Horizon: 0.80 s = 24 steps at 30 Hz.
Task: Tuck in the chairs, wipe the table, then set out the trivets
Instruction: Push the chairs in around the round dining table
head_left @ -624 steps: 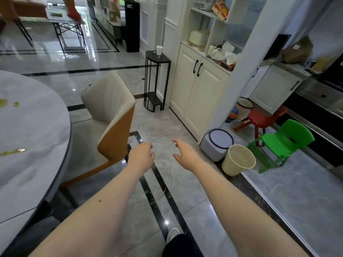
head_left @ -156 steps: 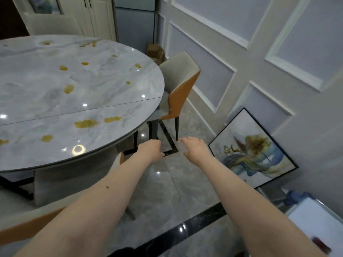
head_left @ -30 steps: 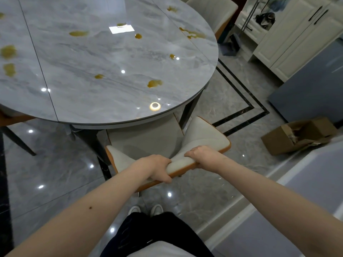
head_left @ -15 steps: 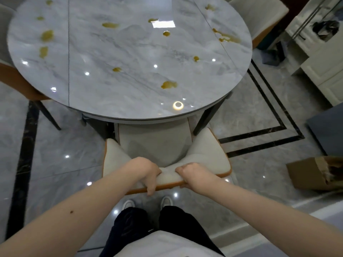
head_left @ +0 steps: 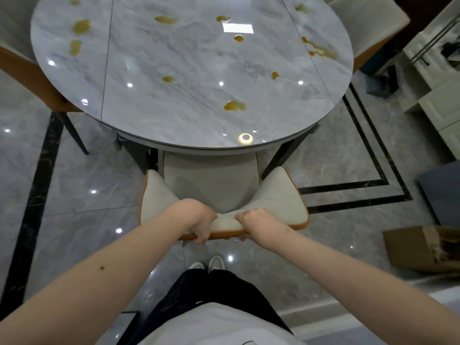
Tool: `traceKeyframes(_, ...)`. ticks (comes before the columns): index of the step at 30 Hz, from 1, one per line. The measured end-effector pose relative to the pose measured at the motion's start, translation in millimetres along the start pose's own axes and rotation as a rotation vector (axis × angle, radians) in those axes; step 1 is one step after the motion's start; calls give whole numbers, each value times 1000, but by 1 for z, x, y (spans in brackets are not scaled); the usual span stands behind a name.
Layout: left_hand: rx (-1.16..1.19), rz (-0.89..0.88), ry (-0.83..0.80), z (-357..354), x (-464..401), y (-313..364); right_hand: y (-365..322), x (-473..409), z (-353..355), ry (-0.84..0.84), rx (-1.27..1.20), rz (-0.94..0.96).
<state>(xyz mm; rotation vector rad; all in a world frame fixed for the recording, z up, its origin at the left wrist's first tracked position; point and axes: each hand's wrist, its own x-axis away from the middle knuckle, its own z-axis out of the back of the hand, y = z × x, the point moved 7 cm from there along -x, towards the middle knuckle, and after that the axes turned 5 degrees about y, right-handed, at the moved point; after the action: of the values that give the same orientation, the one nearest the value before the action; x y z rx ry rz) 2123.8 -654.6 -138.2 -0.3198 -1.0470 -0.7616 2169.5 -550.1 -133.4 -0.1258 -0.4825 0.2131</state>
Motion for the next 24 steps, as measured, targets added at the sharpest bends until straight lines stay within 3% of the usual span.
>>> traceKeyframes(8,-26,-30,17,3,5,8,9,4,-5,-22,13,-41)
traceKeyframes(17,181,-67,24,-3,10,2,14,7,-1,-15,-7,-31)
traceKeyframes(24,246,-83,250,-8,21,-1,25,25,9,13,-37,-46)
